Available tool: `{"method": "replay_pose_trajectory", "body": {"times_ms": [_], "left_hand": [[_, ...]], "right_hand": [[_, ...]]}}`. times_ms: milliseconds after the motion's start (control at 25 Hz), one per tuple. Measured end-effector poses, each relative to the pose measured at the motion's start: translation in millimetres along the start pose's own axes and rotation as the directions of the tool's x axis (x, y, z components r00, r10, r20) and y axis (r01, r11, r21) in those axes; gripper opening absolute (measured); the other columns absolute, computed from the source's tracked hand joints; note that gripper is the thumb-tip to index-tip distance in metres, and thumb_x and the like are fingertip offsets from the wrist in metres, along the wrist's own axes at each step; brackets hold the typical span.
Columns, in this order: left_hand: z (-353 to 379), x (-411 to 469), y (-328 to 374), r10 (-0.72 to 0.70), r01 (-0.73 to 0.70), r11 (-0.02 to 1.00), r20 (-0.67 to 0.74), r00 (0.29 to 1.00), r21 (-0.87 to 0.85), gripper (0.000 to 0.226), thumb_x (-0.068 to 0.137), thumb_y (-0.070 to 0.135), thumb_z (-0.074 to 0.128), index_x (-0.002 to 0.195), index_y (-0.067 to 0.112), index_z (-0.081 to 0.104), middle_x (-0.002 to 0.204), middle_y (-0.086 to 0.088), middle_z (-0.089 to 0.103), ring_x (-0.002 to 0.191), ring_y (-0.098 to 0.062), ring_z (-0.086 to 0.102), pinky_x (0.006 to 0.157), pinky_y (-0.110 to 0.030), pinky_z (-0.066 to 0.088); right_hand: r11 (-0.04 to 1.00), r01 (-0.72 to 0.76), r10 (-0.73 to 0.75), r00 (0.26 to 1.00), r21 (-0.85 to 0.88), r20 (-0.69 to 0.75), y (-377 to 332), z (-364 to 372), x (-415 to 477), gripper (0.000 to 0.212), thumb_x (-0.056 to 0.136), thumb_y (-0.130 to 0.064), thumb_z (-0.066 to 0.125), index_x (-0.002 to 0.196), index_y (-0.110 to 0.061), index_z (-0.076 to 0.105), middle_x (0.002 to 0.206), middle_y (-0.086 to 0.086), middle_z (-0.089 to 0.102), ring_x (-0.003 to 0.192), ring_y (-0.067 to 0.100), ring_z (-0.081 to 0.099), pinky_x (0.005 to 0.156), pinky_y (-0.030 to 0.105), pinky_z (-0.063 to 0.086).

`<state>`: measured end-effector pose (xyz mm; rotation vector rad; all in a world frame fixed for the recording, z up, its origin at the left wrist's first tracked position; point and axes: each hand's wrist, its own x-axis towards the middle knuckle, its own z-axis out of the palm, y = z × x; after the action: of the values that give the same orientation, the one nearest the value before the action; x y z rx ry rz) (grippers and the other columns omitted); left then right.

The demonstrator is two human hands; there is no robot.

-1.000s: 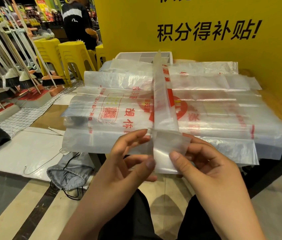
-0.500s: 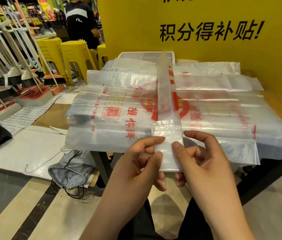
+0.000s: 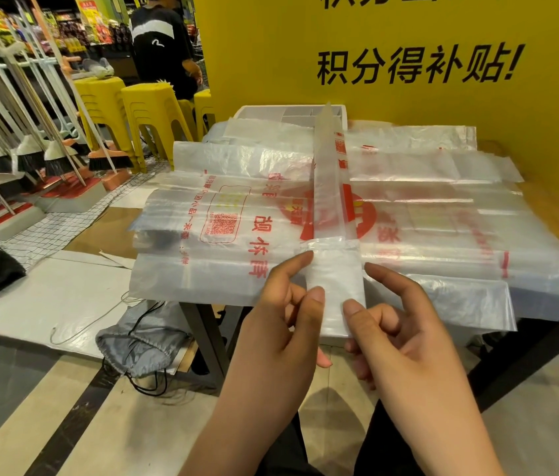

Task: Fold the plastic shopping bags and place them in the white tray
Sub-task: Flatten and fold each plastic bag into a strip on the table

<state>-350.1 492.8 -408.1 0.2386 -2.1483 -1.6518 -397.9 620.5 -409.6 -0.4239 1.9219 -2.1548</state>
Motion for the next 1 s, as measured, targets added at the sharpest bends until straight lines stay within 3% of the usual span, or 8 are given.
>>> {"method": "replay_pose_trajectory", "body": {"times_ms": [280,480,520,600,720,800,880,1000], "left_hand": [[1.6,1.0,-0.7,-0.041,0.042,0.999,0.044,0.998,-0.020,0.040,0.100,0.030,0.054,0.138,0.043,0.049,0.080,0.004,0.056,0.058,-0.018,0.071,0.069,-0.015,0.048],[-17.9,-1.9,5.6,-0.078,0.081,0.997,0.193,0.978,-0.008,0.048,0.095,0.049,0.053,0.142,0.049,0.046,0.087,-0.002,0.060,0.070,-0.015,0.070,0.073,-0.019,0.052],[-27.6,-2.2,7.8,-0.048,0.041,0.999,0.247,0.968,0.035,0.047,0.097,0.047,0.055,0.142,0.052,0.044,0.096,0.004,0.060,0.077,-0.013,0.068,0.074,-0.018,0.051],[-41.7,4.6,5.0,0.098,-0.187,0.942,0.306,0.947,0.278,0.055,0.098,0.031,0.059,0.146,0.052,0.039,0.121,0.018,0.050,0.094,-0.007,0.062,0.073,-0.017,0.051],[-33.9,31.7,-4.1,0.367,-0.418,0.663,0.216,0.905,0.622,0.052,0.091,0.019,0.066,0.139,0.037,0.054,0.142,0.016,0.037,0.110,-0.003,0.052,0.072,-0.029,0.056],[-22.5,47.4,-11.1,0.469,-0.448,0.654,0.137,0.872,0.610,0.042,0.086,0.010,0.074,0.124,0.025,0.068,0.139,0.007,0.044,0.114,-0.008,0.051,0.076,-0.038,0.057],[-16.5,57.9,-20.4,0.505,-0.475,0.706,0.096,0.858,0.525,0.035,0.084,0.003,0.076,0.114,0.022,0.074,0.133,0.006,0.049,0.118,-0.011,0.051,0.086,-0.036,0.055],[-15.6,65.1,-26.4,0.531,-0.494,0.732,0.060,0.845,0.470,0.034,0.085,-0.001,0.072,0.110,0.022,0.077,0.125,0.008,0.053,0.116,-0.010,0.052,0.093,-0.024,0.047]], "right_hand": [[0.996,0.023,-0.025,0.999,0.081,0.020,4.8,-0.2,-0.4,0.044,0.086,-0.022,0.070,0.122,-0.043,0.058,0.064,0.010,0.054,0.051,0.016,0.052,0.051,0.021,0.044],[0.987,-0.010,0.007,1.000,0.161,0.021,-1.2,-3.6,1.7,0.039,0.086,-0.017,0.069,0.119,-0.035,0.063,0.063,0.012,0.056,0.046,0.017,0.049,0.048,0.022,0.044],[0.983,-0.024,0.020,1.000,0.181,0.021,-2.6,-5.2,2.5,0.038,0.085,-0.017,0.069,0.119,-0.034,0.064,0.062,0.012,0.056,0.045,0.017,0.048,0.046,0.023,0.043],[0.977,-0.034,0.032,0.999,0.210,0.013,-5.4,-7.5,3.8,0.037,0.082,-0.018,0.069,0.117,-0.032,0.066,0.061,0.011,0.056,0.043,0.016,0.045,0.044,0.024,0.042],[0.968,-0.030,0.032,0.999,0.250,-0.004,-10.1,-4.8,4.9,0.039,0.078,-0.019,0.070,0.116,-0.028,0.068,0.059,0.013,0.054,0.040,0.016,0.044,0.041,0.023,0.040],[0.958,-0.035,0.036,0.999,0.286,0.000,-10.3,-3.0,6.4,0.040,0.075,-0.021,0.073,0.115,-0.026,0.069,0.058,0.013,0.054,0.039,0.016,0.045,0.040,0.023,0.041],[0.954,-0.051,0.043,0.999,0.295,0.034,-10.1,-4.0,7.2,0.043,0.073,-0.036,0.083,0.113,-0.026,0.070,0.060,0.012,0.057,0.041,0.017,0.048,0.041,0.022,0.042],[0.978,-0.038,-0.002,0.982,0.207,0.187,-13.7,-21.5,7.3,0.082,0.046,-0.061,0.091,0.120,-0.038,0.066,0.073,0.011,0.066,0.054,0.020,0.059,0.050,0.024,0.049]]}}
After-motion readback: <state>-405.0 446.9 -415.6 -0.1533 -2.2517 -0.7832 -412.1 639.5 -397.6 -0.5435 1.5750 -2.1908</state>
